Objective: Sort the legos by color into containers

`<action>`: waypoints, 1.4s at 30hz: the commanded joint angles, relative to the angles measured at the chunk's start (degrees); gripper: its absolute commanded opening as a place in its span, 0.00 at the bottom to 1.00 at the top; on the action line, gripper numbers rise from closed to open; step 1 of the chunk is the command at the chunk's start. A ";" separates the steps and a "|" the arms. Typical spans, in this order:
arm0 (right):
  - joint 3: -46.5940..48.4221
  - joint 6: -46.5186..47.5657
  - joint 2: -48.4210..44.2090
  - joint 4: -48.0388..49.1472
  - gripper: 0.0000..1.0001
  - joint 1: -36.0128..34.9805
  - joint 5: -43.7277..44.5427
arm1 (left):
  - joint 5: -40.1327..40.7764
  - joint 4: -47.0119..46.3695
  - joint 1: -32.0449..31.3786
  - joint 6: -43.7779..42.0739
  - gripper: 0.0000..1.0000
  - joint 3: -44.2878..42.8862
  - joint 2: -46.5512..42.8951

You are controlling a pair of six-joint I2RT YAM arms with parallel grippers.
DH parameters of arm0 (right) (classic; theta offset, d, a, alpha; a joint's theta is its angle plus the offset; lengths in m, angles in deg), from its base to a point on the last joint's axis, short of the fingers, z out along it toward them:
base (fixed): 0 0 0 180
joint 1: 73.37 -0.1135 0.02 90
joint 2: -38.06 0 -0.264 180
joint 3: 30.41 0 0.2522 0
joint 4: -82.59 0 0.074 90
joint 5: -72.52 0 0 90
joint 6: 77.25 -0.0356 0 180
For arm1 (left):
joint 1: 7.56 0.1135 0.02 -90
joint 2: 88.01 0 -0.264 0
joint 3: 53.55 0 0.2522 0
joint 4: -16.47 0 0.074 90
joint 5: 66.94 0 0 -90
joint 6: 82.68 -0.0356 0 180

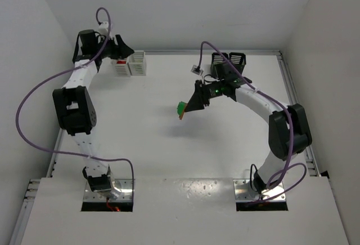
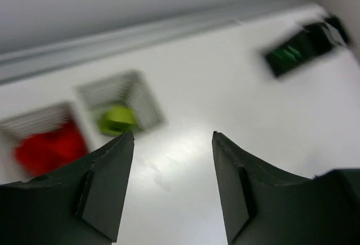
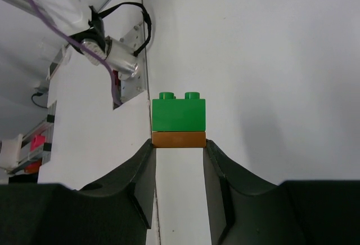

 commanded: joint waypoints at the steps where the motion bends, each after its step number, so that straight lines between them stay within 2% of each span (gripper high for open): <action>1: 0.46 1.06 -3.66 2.49 0.00 0.88 -0.26 | -30.65 6.75 -3.43 -6.27 0.63 6.85 -11.20; 2: -0.15 -0.07 -4.19 3.36 0.00 1.41 -1.04 | -32.94 9.12 -6.05 -11.08 0.63 13.14 -16.10; 4: -0.85 -1.04 -4.19 4.42 0.00 1.41 -2.28 | -36.30 10.55 -8.78 -12.70 0.63 20.55 -21.22; 6: -1.46 -2.36 -4.71 5.65 0.00 1.41 -2.28 | -36.31 10.55 -14.57 -13.93 0.63 31.35 -27.64; 7: -1.47 -2.36 -4.72 5.66 0.00 1.41 -2.98 | -36.31 10.55 -14.60 -13.94 0.63 31.40 -29.40; 10: -1.47 -2.36 -4.72 5.66 0.00 1.41 -3.77 | -34.03 10.55 -19.86 -14.55 0.63 36.40 -33.98; 16: -1.47 -2.36 -5.86 5.66 0.00 0.27 -5.97 | -34.02 11.08 -25.84 -13.94 0.65 36.94 -33.91; 31: -0.85 -1.05 -5.86 3.90 0.00 0.27 -8.88 | -36.92 11.08 -31.30 -13.41 0.68 33.07 -31.00; 37: -1.38 -0.52 -5.86 3.90 0.00 -0.26 -9.40 | -37.45 11.08 -31.30 -13.41 0.60 31.93 -30.39; 40: -1.38 -0.52 -5.86 3.90 0.00 -0.78 -9.40 | -37.45 11.08 -31.30 -13.41 0.50 31.93 -29.86; 42: -1.38 -0.52 -5.86 3.90 0.00 -0.79 -9.40 | -38.06 11.08 -31.30 -13.41 0.40 31.40 -29.86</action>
